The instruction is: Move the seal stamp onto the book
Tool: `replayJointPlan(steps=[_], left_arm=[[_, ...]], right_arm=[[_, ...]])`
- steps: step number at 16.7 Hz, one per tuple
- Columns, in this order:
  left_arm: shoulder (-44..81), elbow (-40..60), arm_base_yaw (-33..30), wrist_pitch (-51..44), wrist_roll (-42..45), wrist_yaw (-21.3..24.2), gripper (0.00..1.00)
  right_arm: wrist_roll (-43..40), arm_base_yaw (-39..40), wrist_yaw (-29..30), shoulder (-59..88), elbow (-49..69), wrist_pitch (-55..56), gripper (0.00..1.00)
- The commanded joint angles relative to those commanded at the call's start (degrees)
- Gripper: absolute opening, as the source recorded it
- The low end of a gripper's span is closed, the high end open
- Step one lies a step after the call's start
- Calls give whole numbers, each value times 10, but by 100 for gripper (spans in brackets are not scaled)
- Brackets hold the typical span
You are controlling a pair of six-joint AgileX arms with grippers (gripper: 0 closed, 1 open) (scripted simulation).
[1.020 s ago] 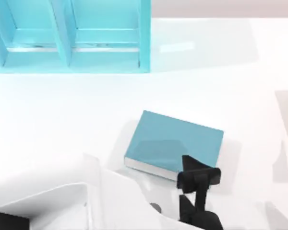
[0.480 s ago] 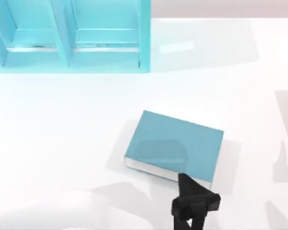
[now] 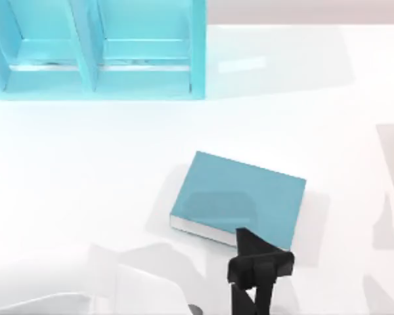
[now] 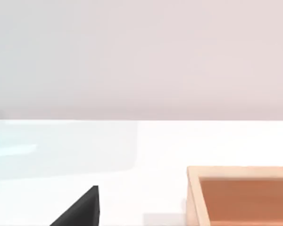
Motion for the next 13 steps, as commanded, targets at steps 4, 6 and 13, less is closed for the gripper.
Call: replayJointPlan(steps=[4, 6, 13], left_arm=[[-108, -47, 64, 41, 127, 58, 100], [-184, -83, 109, 72, 226, 101, 100], [-506, -257, 318, 214, 737, 296, 100]], right_arm=[[0, 0, 0, 0, 0, 0, 100], [0, 0, 0, 0, 0, 0, 100], [0, 0, 0, 0, 0, 0, 100]])
